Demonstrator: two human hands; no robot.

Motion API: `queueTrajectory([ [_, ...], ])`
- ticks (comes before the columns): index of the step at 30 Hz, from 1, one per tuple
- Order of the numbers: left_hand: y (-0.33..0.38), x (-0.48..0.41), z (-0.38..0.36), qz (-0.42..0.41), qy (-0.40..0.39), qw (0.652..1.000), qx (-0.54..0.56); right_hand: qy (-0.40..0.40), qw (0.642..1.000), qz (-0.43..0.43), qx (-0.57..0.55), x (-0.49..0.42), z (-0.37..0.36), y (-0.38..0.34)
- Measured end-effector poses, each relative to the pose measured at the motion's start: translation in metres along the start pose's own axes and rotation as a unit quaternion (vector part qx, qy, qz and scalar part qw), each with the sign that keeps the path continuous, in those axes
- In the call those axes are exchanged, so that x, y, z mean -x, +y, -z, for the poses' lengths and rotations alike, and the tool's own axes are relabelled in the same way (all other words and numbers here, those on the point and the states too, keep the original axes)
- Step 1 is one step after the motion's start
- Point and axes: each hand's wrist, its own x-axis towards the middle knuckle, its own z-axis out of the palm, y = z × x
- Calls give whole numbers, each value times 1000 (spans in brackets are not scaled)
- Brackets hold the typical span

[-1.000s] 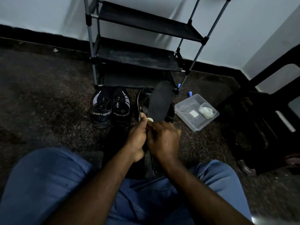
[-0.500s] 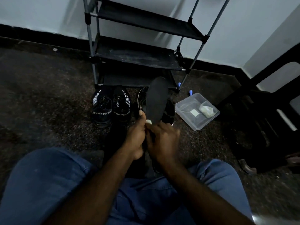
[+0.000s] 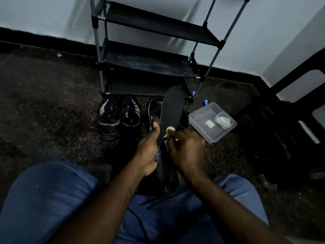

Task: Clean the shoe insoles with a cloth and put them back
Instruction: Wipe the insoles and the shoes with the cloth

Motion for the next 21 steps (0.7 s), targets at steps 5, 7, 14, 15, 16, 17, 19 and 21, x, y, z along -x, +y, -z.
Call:
queueTrajectory([
  [5, -2, -2, 1, 11, 31, 999, 24, 6, 1000, 8, 25, 3, -5, -3],
  [7, -2, -1, 0, 3, 14, 999, 37, 27, 999, -37, 14, -17, -3, 2],
  [14, -4, 1, 0, 8, 5, 1000, 27, 8, 998, -61, -6, -21, -2, 6],
  [15, -4, 2, 0, 12, 10, 1000, 23, 7, 999, -43, -1, -11, -3, 3],
  [16, -4, 1, 0, 17, 16, 1000, 13, 1, 1000, -15, 9, -1, -4, -2],
  [17, -4, 0, 0, 21, 24, 999, 3, -10, 1000, 13, 18, 7, -6, -7],
  [19, -2, 0, 2, 21, 24, 1000, -1, -38, 998, 50, 8, 17, -8, -11],
  [21, -1, -1, 3, 16, 21, 1000, 3, -34, 996, 29, -71, 14, -7, -4],
])
